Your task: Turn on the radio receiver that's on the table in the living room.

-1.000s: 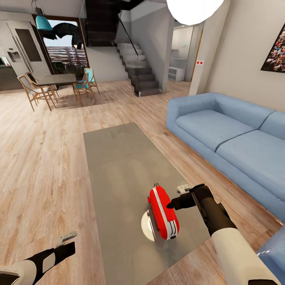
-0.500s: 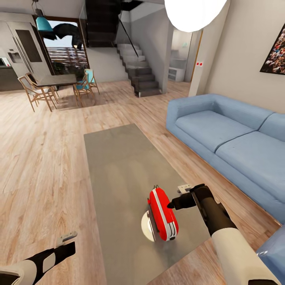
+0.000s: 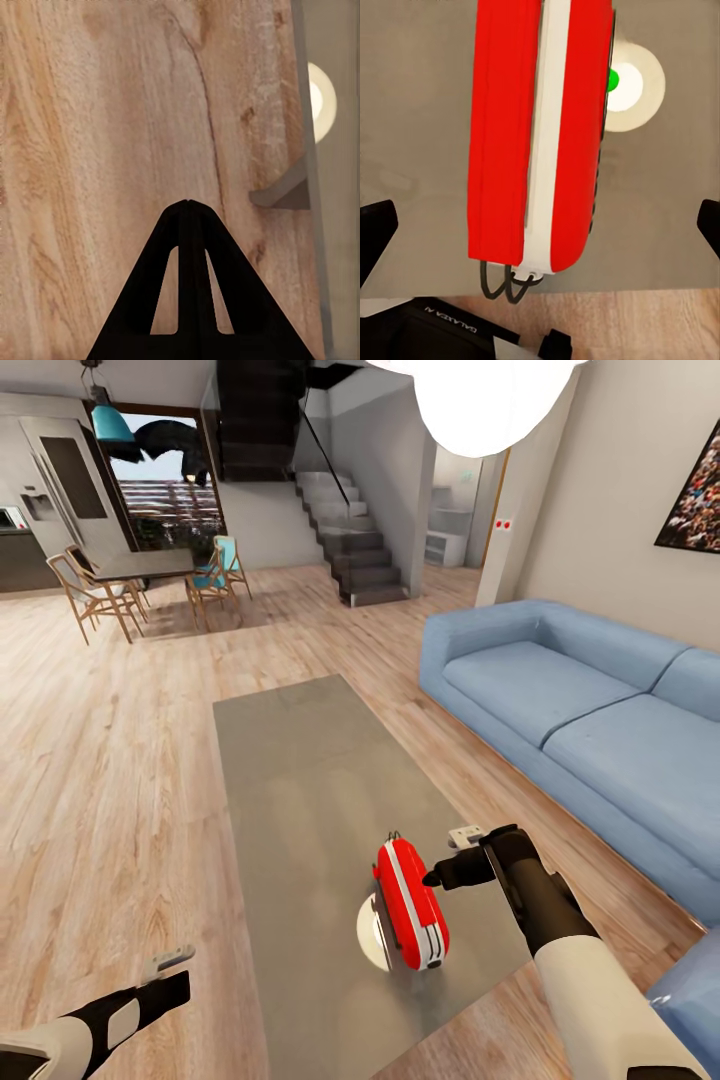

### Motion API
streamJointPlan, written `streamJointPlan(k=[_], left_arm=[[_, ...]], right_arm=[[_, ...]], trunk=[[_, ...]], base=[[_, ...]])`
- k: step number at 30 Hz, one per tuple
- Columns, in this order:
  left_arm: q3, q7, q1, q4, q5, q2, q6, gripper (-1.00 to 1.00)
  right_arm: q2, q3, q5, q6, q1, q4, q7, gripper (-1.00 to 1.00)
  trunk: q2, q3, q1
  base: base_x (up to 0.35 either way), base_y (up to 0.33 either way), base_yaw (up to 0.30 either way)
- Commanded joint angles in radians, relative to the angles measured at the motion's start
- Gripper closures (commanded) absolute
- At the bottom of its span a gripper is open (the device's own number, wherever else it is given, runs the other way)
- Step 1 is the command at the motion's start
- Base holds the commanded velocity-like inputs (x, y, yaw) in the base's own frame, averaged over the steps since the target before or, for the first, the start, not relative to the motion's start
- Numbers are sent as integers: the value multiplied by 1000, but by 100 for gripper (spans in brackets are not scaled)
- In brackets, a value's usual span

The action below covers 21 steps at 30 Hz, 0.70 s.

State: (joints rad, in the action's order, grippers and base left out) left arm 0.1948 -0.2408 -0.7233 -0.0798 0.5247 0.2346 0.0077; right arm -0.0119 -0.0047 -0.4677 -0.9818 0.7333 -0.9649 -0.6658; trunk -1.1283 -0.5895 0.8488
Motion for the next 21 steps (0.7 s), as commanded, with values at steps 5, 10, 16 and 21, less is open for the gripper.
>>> streamJointPlan(k=[5, 10, 16, 21], left_arm=[[0, 0, 0, 0, 0, 0, 0, 100], [0, 0, 0, 0, 0, 0, 0, 100], [0, 0, 0, 0, 0, 0, 0, 100], [0, 0, 0, 0, 1, 0, 0, 100]], right_arm=[[0, 0, 0, 0, 0, 0, 0, -100], [0, 0, 1, 0, 0, 0, 0, -100], [0, 0, 1, 0, 0, 0, 0, -100], [0, 3, 1, 0, 0, 0, 0, -100]], trunk=[[35, 16, -19], [70, 31, -38], [112, 50, -61], [147, 66, -81]], base=[[0, 0, 0], [0, 0, 0], [0, 0, 0], [-133, 0, 0]])
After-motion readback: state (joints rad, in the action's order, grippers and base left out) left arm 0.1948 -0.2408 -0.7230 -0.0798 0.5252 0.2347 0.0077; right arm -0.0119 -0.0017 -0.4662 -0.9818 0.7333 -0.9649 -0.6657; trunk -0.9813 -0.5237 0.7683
